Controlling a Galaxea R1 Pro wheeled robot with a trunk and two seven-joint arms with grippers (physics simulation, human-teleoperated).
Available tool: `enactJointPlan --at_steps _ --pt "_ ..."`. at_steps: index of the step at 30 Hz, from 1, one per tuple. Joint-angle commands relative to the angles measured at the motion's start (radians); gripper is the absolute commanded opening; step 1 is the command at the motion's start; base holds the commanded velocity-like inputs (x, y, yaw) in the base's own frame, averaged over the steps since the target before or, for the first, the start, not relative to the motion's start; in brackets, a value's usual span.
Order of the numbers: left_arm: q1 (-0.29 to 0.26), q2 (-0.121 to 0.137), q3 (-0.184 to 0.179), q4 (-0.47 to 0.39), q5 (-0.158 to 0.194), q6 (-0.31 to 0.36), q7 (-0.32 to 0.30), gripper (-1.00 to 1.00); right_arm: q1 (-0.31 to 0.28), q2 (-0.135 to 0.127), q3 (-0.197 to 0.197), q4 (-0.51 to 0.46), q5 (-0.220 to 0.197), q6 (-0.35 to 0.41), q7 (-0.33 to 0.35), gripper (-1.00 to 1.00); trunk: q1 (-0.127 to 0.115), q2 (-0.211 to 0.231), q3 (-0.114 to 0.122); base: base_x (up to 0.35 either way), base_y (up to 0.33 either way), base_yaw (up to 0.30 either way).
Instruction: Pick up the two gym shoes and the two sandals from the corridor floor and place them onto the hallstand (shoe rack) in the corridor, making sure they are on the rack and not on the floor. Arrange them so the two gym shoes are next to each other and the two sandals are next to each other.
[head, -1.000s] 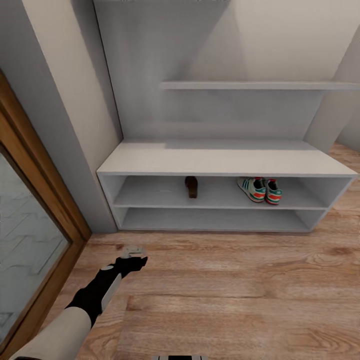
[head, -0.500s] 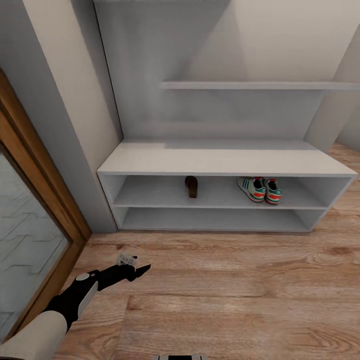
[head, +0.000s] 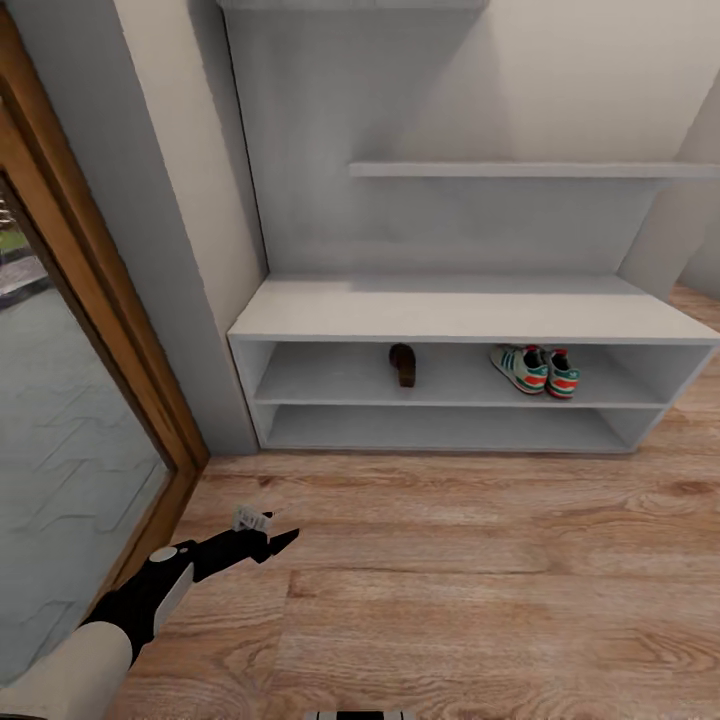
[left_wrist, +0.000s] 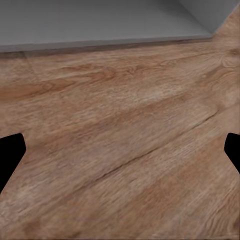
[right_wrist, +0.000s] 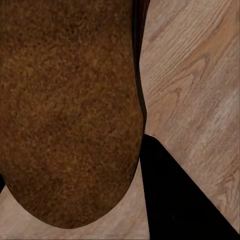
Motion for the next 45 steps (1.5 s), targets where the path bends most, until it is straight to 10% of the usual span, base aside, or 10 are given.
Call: enactJointPlan --at_steps 1,26,29,30,34,38,45 --pt "-0.001 0.001 -0.008 0.001 0.008 -0.006 0.002 1.00 -0.002 0.000 -0.006 -0.002 0.003 0.008 0.004 -1.00 0.000 0.000 -0.001 -0.139 0.286 0.000" --pt "-0.001 0.000 -0.008 0.001 0.008 -0.006 0.003 1.00 -0.002 0.011 -0.002 -0.001 0.003 0.008 0.004 -1.00 0.000 0.000 -0.001 -0.028 0.054 0.000" --pt "0.000 -0.001 -0.010 0.001 0.008 -0.006 0.003 1.00 -0.002 0.211 0.112 -0.008 0.003 0.008 0.001 -1.00 0.000 0.000 -0.001 0.000 0.000 0.000" --pt "-0.001 -0.001 -0.010 0.001 0.008 -0.006 0.003 1.00 -0.003 0.242 0.141 -0.010 0.003 0.008 0.000 -1.00 0.000 0.000 -0.001 0.000 0.000 0.000" --pt "-0.001 -0.004 -0.010 0.001 0.008 -0.006 0.003 1.00 -0.005 0.437 0.427 -0.080 0.003 0.013 -0.003 -1.00 0.000 0.000 -0.001 0.000 0.000 0.000" --pt "-0.001 -0.006 -0.011 0.000 0.008 -0.006 0.003 1.00 -0.005 0.525 0.545 -0.113 0.002 0.022 -0.002 -1.00 0.000 0.000 -0.001 0.000 0.000 0.000" --pt "0.000 -0.006 -0.011 0.000 0.008 -0.006 0.003 1.00 -0.008 0.697 0.582 -0.121 0.003 0.131 -0.005 -1.00 0.000 0.000 -0.001 0.000 0.000 0.000"
